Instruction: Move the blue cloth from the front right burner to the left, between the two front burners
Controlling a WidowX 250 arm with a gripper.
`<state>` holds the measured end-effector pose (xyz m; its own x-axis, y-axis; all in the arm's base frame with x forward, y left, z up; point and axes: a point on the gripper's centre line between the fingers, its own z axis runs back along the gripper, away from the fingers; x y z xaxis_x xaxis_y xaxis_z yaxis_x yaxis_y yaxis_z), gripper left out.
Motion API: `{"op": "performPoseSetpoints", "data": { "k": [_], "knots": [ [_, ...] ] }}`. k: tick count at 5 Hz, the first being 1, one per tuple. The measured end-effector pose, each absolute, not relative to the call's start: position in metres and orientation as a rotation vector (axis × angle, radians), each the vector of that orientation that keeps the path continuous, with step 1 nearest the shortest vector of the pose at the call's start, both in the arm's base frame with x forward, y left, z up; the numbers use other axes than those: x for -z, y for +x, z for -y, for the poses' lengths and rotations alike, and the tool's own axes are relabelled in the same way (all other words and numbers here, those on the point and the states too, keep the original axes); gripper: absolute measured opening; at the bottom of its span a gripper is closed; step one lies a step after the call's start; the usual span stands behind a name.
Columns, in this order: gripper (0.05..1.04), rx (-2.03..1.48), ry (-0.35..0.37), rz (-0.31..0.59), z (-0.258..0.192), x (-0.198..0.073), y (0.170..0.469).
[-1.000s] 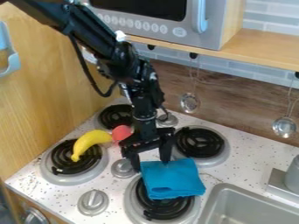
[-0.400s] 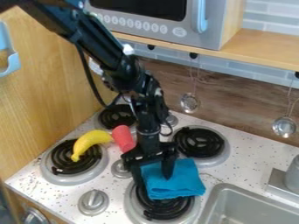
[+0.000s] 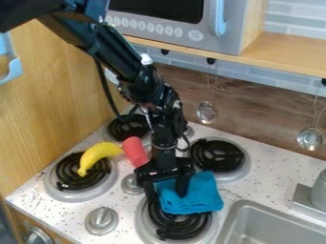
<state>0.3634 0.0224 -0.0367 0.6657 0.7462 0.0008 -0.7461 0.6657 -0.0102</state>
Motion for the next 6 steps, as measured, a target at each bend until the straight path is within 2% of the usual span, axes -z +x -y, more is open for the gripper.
{"op": "performPoseSetpoints", "data": {
  "k": [2,3,6],
  "knots": [
    [1.001,-0.883,0.001,0.028,-0.034,0.038,0.399],
    [1.001,-0.924,0.023,0.02,-0.052,0.048,0.412],
    [1.001,-0.945,0.068,0.064,-0.081,0.042,0.456]
  ]
}}
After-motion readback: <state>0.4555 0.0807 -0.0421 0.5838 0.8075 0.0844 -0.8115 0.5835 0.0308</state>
